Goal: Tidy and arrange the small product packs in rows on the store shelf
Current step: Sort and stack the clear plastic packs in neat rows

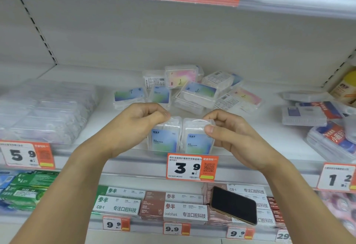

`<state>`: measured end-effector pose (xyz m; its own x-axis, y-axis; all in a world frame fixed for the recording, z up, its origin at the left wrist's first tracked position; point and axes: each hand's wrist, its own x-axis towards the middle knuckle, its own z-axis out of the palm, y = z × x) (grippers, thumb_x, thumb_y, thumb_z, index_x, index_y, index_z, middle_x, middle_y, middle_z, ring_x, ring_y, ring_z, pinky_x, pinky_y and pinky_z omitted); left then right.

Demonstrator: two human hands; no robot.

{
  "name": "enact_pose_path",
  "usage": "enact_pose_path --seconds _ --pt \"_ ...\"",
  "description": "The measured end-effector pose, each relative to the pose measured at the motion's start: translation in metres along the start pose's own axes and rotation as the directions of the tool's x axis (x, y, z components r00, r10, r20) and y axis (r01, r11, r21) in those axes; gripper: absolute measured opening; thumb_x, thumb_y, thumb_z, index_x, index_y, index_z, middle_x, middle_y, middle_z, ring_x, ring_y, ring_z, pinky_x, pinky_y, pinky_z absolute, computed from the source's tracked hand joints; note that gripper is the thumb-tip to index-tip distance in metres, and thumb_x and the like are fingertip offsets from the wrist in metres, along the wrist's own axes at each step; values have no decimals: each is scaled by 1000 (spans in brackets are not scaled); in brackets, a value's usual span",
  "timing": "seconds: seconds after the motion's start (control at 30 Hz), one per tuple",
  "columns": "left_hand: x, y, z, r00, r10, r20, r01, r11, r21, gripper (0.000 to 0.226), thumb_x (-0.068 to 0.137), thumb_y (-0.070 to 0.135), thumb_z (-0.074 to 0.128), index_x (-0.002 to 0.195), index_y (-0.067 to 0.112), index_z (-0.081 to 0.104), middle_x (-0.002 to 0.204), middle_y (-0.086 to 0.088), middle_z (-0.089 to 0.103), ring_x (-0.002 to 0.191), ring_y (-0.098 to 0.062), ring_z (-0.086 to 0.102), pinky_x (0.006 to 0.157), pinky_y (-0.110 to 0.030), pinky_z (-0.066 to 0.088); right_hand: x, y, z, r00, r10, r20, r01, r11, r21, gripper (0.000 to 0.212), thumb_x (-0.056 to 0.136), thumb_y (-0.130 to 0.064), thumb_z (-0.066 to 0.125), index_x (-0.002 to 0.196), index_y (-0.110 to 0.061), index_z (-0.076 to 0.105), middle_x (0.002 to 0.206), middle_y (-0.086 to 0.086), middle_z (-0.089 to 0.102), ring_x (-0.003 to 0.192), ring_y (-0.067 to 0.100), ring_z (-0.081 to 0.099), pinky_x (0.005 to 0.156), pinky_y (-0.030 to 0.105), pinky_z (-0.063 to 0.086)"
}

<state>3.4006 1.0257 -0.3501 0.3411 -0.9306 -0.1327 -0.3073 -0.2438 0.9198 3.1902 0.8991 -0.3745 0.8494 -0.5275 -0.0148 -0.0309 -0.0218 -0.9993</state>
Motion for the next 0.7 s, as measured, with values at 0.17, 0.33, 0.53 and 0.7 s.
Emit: enact_pose_path --seconds 0.17,0.33,0.53,0.7 --pt "0 -1 -1 999 7 -39 -8 1000 -26 26 75 43 56 88 30 74 96 13 73 102 -11 64 99 -36 46 -2 -4 4 1000 -26 -9 26 998 -52 47 78 -48 74 101 -9 62 95 -2 69 93 14 66 86 29 50" --pt "-2 -3 -3 999 14 -34 -14 1000 -15 24 79 41 57 89 27 74 96 10 73 99 -10 64 92 -31 44 2 -4 8 995 -83 -51 74 985 -154 38 74 -39 76 99 -13 64 107 15 70 105 38 65 94 44 53" --pt "-8 -2 -5 999 3 -38 -1 999 37 23 90 42 61 90 22 71 95 -3 69 79 -3 57 75 -26 39 5 -8 12 997 -77 -31 70 981 -183 44 78 -48 69 101 -11 66 105 12 71 100 20 68 91 33 54" --pt "-9 1 -7 999 21 -35 -19 998 59 35 81 53 60 91 21 70 106 -16 63 82 -10 54 76 -25 40 24 -13 -5 917 -152 -368 121 987 -107 46 82 -55 67 94 -10 70 94 6 75 92 22 71 80 35 56"
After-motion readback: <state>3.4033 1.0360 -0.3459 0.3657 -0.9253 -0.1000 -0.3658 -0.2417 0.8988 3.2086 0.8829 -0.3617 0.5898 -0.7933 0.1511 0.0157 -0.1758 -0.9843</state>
